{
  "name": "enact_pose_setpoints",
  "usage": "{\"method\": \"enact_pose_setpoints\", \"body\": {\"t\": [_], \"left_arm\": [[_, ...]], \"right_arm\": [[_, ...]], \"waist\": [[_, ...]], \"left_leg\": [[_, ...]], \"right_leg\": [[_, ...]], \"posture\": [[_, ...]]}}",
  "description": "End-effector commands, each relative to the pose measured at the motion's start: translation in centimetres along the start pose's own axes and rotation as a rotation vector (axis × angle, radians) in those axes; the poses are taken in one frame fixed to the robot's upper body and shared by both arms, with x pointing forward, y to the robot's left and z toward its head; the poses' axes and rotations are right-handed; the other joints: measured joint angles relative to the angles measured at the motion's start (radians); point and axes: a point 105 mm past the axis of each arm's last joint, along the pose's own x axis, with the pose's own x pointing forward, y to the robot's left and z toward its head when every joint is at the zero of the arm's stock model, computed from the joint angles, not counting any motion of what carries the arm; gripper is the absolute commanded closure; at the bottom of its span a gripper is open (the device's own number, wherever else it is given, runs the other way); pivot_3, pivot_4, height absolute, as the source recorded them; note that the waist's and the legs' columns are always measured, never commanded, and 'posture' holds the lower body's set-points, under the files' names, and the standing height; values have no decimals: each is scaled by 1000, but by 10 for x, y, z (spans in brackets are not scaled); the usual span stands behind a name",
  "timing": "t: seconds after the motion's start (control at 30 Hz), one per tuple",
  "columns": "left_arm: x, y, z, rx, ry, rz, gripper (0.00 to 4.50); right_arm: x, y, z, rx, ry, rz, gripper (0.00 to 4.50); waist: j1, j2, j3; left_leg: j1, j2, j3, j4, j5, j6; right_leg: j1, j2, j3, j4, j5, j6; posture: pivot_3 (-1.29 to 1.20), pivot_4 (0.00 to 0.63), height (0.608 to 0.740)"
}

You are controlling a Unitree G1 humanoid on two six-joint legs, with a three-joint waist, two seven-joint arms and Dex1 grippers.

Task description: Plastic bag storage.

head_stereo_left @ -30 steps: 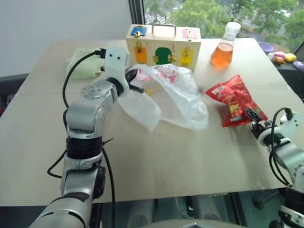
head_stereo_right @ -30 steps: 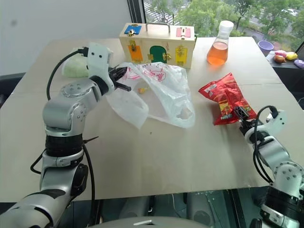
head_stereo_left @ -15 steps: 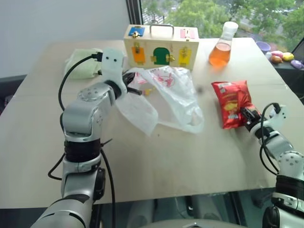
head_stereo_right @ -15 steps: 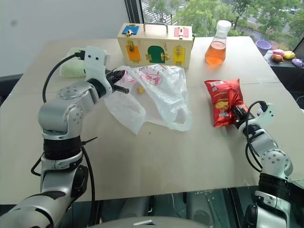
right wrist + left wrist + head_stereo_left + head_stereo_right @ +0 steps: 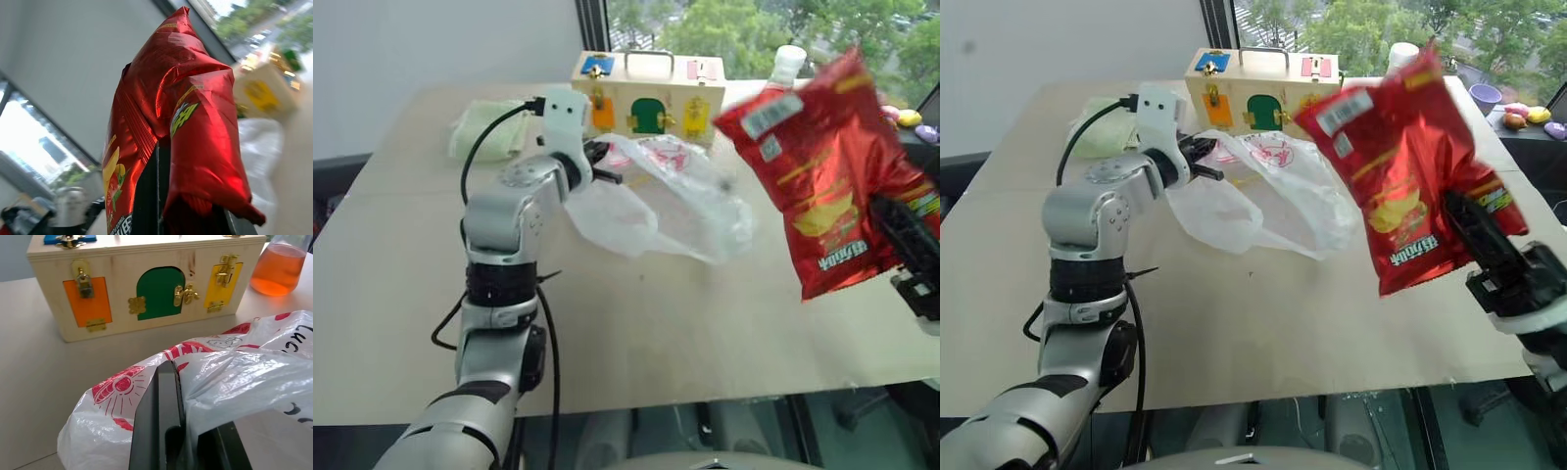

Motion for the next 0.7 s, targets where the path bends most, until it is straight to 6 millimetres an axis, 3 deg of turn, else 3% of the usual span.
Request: {"method": "enact_pose_setpoints", "body": {"t": [0.03,0.13,0.27,0.37,0.5,0.7], "left_arm": [[4,-10,21,32,-66,-48,4500],[5,-15,29,30,-83,-93,4500],[2,-19,34,58,-106,-133,4500],[-9,-29,32,97,-124,-214,4500],[-36,-36,15,206,-101,-321,4500],[-60,-34,2,311,-96,-372,4500]], "right_arm": [[22,25,-16,45,93,123,4464],[33,21,-57,77,354,148,4464],[30,17,-86,150,511,173,4464],[33,-1,-96,221,531,96,4464],[36,-30,-92,335,444,-39,4464],[24,-70,-103,361,495,-228,4464]], "waist": [[-4,0,0],[-7,-1,0],[-1,-1,0],[5,-1,0],[6,-1,0],[13,-1,0]], "left_leg": [[1,0,1,0,0,0],[1,0,1,0,0,0],[-2,0,-2,0,0,0],[-5,-1,-1,0,-1,2],[-4,0,0,0,-1,2],[-4,0,0,1,-1,2]], "right_leg": [[1,0,1,0,0,0],[1,0,1,0,1,-2],[0,0,-1,-1,2,-5],[-2,-1,-1,-2,2,-4],[-3,-2,0,-2,2,-4],[-3,-1,-1,-1,2,-4]], "posture": [[0,150,740],[0,150,740],[0,150,740],[0,150,740],[0,150,740],[0,150,740]]}}
